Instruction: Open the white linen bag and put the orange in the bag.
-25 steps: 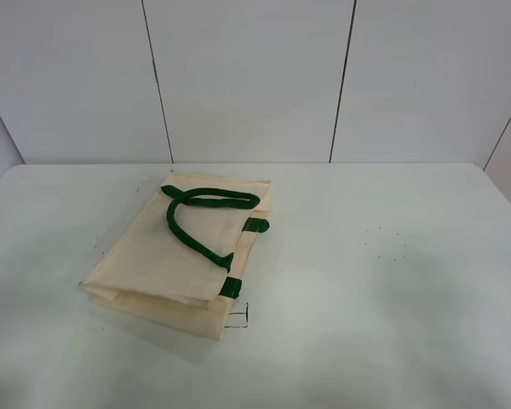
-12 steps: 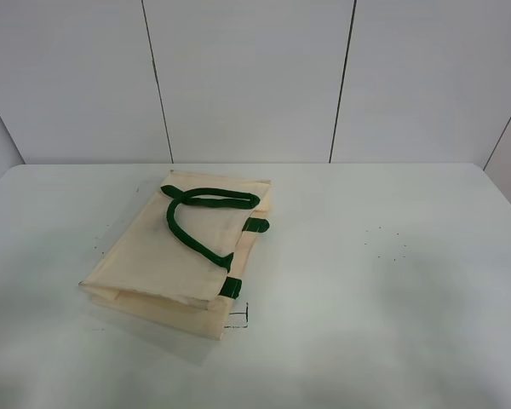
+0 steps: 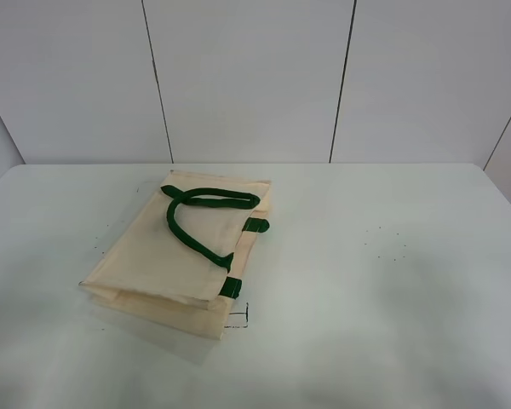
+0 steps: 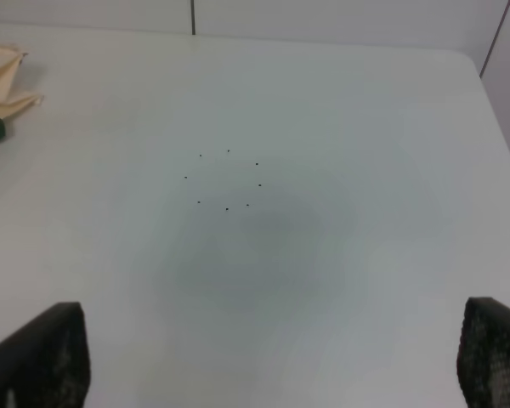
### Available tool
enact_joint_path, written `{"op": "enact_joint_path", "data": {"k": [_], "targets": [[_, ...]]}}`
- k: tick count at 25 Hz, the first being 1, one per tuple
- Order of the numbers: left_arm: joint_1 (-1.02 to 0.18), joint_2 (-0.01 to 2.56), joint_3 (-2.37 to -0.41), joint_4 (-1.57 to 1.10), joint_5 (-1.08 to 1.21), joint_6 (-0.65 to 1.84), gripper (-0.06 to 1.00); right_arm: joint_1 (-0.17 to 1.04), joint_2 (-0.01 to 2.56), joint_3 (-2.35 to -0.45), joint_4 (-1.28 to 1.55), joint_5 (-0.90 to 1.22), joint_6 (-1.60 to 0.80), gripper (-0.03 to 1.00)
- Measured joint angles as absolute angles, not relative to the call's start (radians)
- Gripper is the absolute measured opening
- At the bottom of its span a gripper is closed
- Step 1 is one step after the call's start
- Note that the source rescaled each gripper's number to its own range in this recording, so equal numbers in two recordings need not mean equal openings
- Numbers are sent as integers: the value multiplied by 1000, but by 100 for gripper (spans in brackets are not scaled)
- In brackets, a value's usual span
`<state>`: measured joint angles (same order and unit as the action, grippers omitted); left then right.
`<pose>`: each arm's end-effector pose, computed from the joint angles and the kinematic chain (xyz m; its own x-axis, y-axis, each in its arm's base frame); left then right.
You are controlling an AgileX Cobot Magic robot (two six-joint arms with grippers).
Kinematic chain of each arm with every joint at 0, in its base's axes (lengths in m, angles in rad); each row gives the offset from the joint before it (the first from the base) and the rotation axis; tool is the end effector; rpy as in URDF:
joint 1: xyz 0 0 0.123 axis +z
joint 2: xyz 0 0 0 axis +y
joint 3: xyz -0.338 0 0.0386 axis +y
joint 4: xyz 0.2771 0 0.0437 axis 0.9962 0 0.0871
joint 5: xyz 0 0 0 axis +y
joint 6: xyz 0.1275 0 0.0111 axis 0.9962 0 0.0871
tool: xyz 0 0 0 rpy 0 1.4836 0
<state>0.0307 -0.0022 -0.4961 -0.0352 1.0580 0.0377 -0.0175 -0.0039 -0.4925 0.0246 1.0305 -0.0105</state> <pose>-0.0015 -0.0040 0.2734 -0.4546 0.0065 -0.8907 0.0059 1.0000 0.0042 0.0001 0.0027 0.2754 -0.4320 0.0097 -0.9018 -0.0006 0.9999 0.0111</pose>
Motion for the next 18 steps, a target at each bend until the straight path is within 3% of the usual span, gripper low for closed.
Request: {"op": "enact_joint_path", "data": {"k": [18], "targets": [[-4,-2,-496,-39,1058,39,91,-17,-4,-493,25,1031,-11,99]]}}
